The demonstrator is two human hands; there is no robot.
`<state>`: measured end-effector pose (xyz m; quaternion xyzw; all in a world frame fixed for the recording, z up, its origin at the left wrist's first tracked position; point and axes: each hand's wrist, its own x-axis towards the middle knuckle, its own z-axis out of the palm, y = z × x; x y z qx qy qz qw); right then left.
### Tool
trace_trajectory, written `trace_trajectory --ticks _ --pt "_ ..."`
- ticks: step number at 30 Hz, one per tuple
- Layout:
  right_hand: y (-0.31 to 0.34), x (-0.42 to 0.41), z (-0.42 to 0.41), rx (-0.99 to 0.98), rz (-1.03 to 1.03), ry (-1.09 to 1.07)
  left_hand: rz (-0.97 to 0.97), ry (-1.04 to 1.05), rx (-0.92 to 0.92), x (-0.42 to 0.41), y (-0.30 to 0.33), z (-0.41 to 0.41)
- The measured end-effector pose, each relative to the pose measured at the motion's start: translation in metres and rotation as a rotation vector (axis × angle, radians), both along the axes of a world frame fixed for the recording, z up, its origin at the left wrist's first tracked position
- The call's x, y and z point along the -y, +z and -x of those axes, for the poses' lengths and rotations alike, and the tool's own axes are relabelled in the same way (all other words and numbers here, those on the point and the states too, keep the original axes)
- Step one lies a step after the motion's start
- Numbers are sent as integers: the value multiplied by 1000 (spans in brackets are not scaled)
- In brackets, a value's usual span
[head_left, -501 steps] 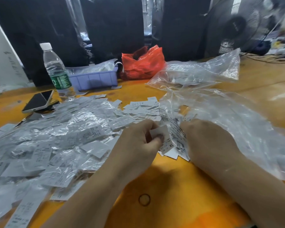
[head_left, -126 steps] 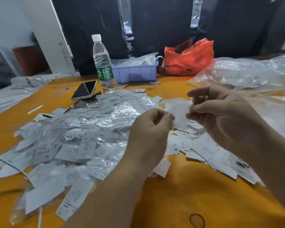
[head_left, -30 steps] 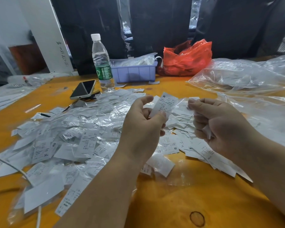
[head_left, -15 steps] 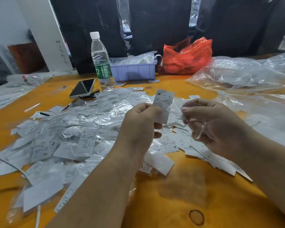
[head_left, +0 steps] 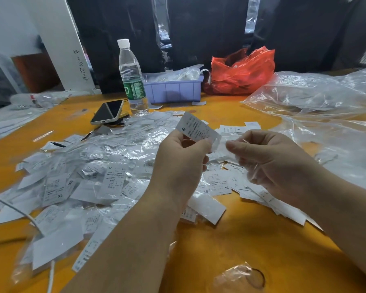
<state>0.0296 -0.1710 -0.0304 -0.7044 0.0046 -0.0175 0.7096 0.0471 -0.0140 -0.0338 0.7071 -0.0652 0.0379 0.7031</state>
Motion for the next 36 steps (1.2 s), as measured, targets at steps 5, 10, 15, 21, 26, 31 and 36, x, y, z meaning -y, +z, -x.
trace_trajectory --ticks 5,10,15,21,26,31,36 --pt "1 1 0 4 -49 -65 49 -32 -21 0 0 1" --pt "3 2 1 9 -106 -151 53 -91 -34 2 0 1" --pt "2 -2 2 -28 -105 -85 -6 -146 -49 6 -5 3" --pt "0 0 1 -100 -52 161 9 -104 19 1 -3 2" --pt "2 1 3 -130 -35 230 32 -91 13 0 0 2" --pt "5 5 1 -81 -211 68 48 -99 -18 0 1 2" --pt "5 4 0 -58 -283 47 -20 -229 -39 3 1 6"
